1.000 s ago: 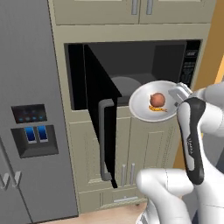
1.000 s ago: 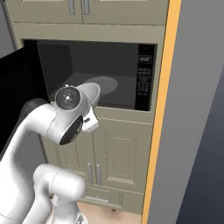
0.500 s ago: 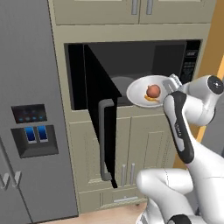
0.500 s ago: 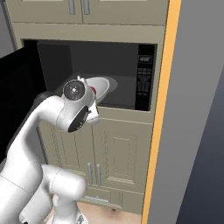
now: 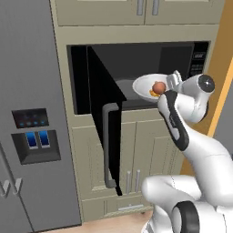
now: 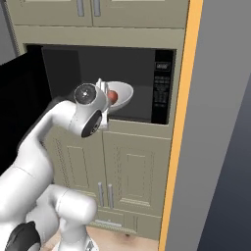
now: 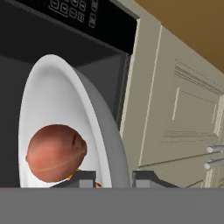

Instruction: Place the bowl containing the onion and shrimp in the microwave. Close the microwave door and press the start button to microwave the meal.

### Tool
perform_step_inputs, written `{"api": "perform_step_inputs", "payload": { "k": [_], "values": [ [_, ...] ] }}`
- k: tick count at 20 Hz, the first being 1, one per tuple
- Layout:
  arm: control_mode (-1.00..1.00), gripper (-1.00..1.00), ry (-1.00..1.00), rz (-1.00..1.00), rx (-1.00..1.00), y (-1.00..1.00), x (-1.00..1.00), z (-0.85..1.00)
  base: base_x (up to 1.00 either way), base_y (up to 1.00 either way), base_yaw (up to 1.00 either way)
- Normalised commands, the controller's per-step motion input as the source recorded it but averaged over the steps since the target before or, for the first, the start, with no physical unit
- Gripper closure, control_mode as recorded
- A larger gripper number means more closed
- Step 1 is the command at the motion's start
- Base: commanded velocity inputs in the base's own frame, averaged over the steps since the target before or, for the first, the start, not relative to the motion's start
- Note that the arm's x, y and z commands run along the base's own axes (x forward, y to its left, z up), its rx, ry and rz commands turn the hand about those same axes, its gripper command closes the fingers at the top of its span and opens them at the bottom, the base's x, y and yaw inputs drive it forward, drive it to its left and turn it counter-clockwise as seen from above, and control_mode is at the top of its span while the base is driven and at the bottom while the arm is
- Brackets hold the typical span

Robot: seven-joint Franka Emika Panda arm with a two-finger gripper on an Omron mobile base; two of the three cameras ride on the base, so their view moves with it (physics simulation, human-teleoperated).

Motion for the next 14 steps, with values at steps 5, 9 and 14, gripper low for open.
{"api": "perform_step_inputs", "payload": {
  "k": [5,9,14],
  "values": [
    [-1.0,1.0,0.0,-0.02,0.1,0.0,0.61,0.0,0.0,0.0,0.0],
    [-1.0,1.0,0.0,0.04,0.06,0.0,0.67,-0.07,0.0,0.0,0.0],
    [-1.0,1.0,0.0,0.03,0.01,0.0,0.68,-0.07,0.0,0.0,0.0]
  ]
}}
